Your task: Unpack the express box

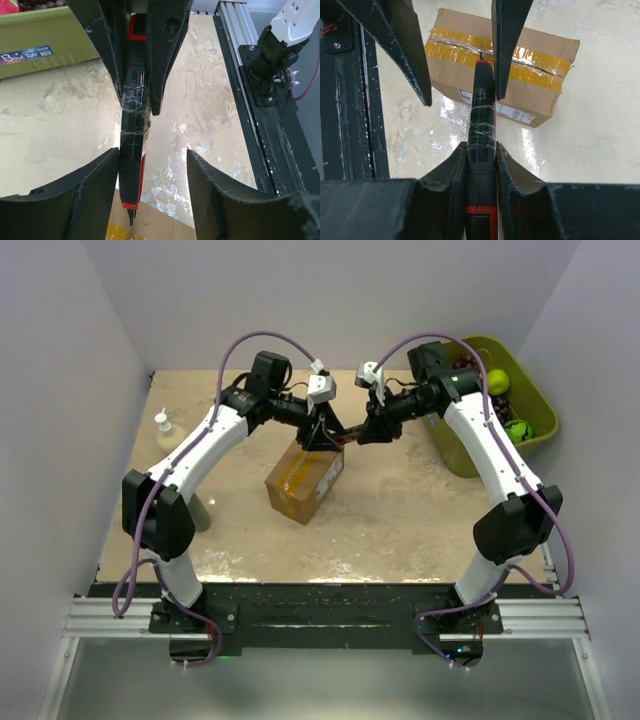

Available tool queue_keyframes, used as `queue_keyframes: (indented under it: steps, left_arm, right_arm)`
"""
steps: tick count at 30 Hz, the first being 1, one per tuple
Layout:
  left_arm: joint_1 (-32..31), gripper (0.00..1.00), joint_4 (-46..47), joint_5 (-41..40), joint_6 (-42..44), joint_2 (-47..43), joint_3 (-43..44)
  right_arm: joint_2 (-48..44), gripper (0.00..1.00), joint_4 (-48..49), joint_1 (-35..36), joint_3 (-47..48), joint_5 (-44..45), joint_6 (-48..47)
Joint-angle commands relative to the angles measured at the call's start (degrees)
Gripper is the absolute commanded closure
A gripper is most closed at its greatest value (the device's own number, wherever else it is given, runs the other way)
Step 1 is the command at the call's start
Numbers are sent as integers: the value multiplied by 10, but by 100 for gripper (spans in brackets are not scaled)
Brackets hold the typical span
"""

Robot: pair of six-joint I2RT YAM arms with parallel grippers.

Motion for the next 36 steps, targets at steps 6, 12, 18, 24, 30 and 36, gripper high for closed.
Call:
queue_keyframes:
  steps: [6, 12, 18, 24, 30, 36]
  left_arm:
    - [3, 61, -9, -16, 21, 10, 0]
    - [-1, 60, 4, -19, 9, 17, 2]
    - [-1, 72, -9, -15, 23, 21, 1]
    - [0, 100, -14, 13, 24, 18, -7]
    - [16, 100, 170, 39, -144, -37, -91]
    - [20, 100, 251, 64, -241, -39, -118]
  right_arm:
    - [-36, 100, -1, 19, 24, 7, -22]
    - [-35, 100, 10, 25, 23, -9, 1]
    - [-36, 100, 13, 25, 31, -12, 12]
    - [-39, 78, 33, 15, 27, -15, 67]
    - [-94, 31, 290, -67, -110, -163, 349]
    - [-88, 24, 298, -48, -139, -234, 331]
